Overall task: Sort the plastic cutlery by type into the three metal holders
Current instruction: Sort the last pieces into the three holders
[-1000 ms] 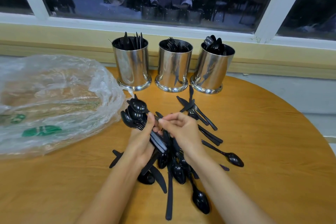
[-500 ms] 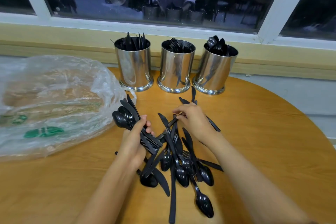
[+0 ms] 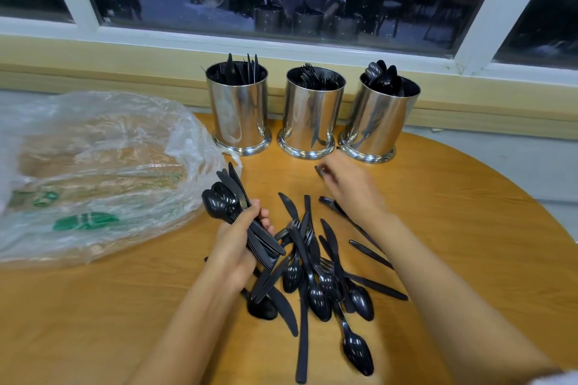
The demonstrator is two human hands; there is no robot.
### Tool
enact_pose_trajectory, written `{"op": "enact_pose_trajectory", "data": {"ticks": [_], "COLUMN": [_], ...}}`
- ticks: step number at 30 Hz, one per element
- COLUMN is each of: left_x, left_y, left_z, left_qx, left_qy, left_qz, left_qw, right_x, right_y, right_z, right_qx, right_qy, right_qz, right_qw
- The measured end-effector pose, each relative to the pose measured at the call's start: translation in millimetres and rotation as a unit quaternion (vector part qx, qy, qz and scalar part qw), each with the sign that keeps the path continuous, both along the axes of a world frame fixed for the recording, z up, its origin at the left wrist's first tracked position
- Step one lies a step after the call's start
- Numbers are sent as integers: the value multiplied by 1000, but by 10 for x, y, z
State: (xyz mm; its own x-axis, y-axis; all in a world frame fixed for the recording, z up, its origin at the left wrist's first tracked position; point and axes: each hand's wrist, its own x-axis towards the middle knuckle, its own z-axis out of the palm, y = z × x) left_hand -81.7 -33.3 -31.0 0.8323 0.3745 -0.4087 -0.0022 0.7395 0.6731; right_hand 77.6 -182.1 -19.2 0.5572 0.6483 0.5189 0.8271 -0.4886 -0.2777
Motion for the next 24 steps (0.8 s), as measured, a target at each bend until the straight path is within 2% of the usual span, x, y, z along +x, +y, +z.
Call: {"op": "enact_pose_trajectory", "data": {"ticks": [1, 2, 3, 5, 6, 9, 13, 16, 18, 21, 24], "left_x": [8, 17, 33, 65, 78, 100, 95, 80, 52, 11, 4], "left_y": [-4, -15, -34, -87, -112, -155, -150, -136, -122, -98, -88], "left_z": [-7, -7, -6, 9, 20, 35, 59, 84, 98, 100, 94], "left_qx": [-3, -4, -4, -4, -3, -6, 21, 8, 5, 42, 56], "left_qy": [0, -1, -2, -4, -5, -18, 17, 26, 30, 44, 46], "left_qz": [1, 0, -3, -5, -6, -8, 2, 24, 24, 0, -6], "left_qw": [1000, 1000, 1000, 1000, 1000, 1000, 1000, 999, 999, 998, 997], "right_x": [-69, -162, -274, -514, -628, -907, -1083, -993, -774, -310, -8], "right_y": [-18, -29, -31, -11, 1, 26, 16, -39, -93, -210, -284], "right_z": [73, 135, 186, 207, 177, 5, -98, -39, -10, -45, -156], "right_qx": [97, 195, 283, 366, 354, 265, 223, 170, 164, 111, 1], "right_qy": [44, 112, 201, 362, 407, 449, 482, 499, 454, 327, 294], "right_qz": [-27, -48, -56, -61, -69, -85, -40, -15, -57, -185, -255], "right_qw": [994, 973, 936, 855, 839, 849, 846, 850, 874, 920, 921]}}
